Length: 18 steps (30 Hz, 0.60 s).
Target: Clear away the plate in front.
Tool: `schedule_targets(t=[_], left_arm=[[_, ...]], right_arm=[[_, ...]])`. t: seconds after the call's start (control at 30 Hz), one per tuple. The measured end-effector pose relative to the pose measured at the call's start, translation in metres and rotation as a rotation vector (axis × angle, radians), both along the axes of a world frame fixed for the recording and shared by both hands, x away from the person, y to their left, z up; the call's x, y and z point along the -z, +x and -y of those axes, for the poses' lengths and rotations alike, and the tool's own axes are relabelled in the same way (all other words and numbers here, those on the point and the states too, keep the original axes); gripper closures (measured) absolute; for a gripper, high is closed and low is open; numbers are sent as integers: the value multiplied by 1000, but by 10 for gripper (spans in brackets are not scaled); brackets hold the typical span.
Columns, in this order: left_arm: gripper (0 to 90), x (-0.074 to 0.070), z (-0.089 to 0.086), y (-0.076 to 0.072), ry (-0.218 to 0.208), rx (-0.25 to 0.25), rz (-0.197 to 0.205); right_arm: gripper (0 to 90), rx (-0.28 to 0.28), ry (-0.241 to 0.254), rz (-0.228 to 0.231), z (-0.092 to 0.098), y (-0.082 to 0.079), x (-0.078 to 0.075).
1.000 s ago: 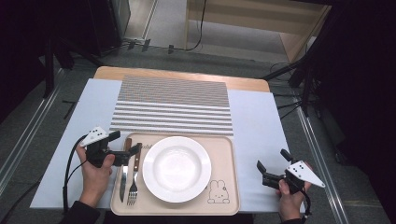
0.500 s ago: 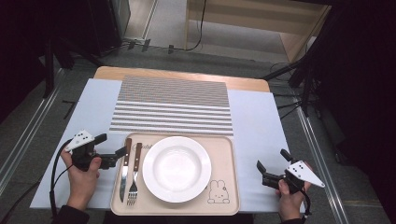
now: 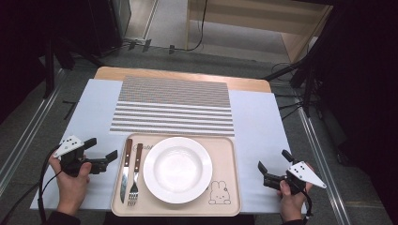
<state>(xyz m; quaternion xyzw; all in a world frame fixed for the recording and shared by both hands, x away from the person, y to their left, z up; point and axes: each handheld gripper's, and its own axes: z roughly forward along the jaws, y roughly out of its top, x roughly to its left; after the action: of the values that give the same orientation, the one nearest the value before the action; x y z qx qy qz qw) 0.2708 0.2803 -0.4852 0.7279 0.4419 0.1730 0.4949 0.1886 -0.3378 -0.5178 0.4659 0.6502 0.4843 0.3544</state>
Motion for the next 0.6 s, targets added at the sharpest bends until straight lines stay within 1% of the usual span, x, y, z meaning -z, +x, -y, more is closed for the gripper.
schedule_targets(t=[0.1, 0.27, 0.6], left_arm=[[0, 0, -4, -3, 10, -3, 6], [0, 0, -12, -6, 1, -15, 10], [0, 1, -23, -14, 18, -25, 21]], right_arm=[[0, -1, 1, 0, 0, 0, 0], [0, 1, -1, 0, 0, 0, 0], [0, 1, -1, 0, 0, 0, 0]])
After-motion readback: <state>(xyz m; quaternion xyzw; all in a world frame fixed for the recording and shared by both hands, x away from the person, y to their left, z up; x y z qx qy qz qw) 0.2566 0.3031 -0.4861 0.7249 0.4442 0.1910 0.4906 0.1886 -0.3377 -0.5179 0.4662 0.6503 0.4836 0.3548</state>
